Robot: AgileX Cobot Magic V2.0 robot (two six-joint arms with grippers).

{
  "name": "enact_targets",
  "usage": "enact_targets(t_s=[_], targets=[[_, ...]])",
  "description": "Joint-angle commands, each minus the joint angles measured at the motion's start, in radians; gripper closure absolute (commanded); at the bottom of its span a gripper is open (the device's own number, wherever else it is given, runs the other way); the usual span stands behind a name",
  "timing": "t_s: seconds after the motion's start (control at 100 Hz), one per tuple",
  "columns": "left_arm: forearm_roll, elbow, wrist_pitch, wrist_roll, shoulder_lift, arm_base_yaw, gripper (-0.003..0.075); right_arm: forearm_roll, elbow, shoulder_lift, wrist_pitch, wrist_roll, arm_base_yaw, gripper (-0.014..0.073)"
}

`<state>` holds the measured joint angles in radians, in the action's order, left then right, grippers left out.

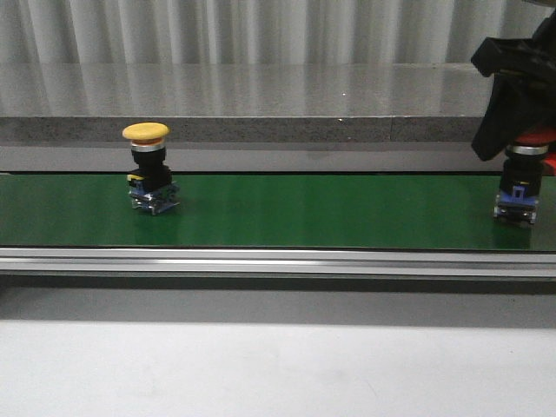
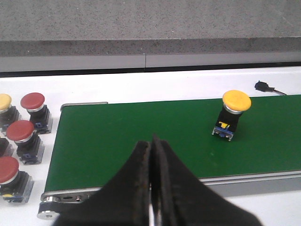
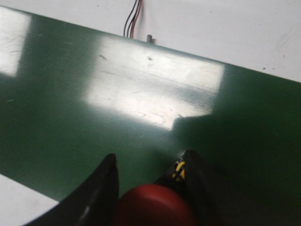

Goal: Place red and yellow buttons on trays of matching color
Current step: 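Carry the red button into the red tray and open the right gripper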

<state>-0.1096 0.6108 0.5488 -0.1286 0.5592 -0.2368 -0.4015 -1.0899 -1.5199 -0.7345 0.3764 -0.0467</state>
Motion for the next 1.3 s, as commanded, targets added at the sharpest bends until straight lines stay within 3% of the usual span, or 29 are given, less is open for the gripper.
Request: enact_targets(t_s=[0.0, 0.28, 0.65, 0.93, 1.29], targets=[[-0.002, 0.025, -0.075, -0.009, 0.0, -0.008, 0.0741, -0.005, -0.091, 0.034, -0.037, -0.027, 0.032, 0.0503], [-0.002, 0.025, -0.075, -0.009, 0.0, -0.008, 0.0741, 0.004, -0.323, -0.025, -0.04, -0.036, 0.274, 0.0503], [-0.002, 0.025, -0.075, -0.009, 0.0, -0.008, 0.0741, -0.069, -0.567, -0.359, -0.029, -0.036, 0.53, 0.0503], [-0.002, 0.025, -0.075, -0.009, 0.0, -0.008, 0.0741, -0.081, -0.62, -0.488, -0.008, -0.033, 0.626, 0.0503], [-0.002, 0.025, -0.075, -0.009, 0.0, -0.008, 0.0741, -0.067, -0.62, -0.502, 0.041, -0.029, 0.635, 0.0502]])
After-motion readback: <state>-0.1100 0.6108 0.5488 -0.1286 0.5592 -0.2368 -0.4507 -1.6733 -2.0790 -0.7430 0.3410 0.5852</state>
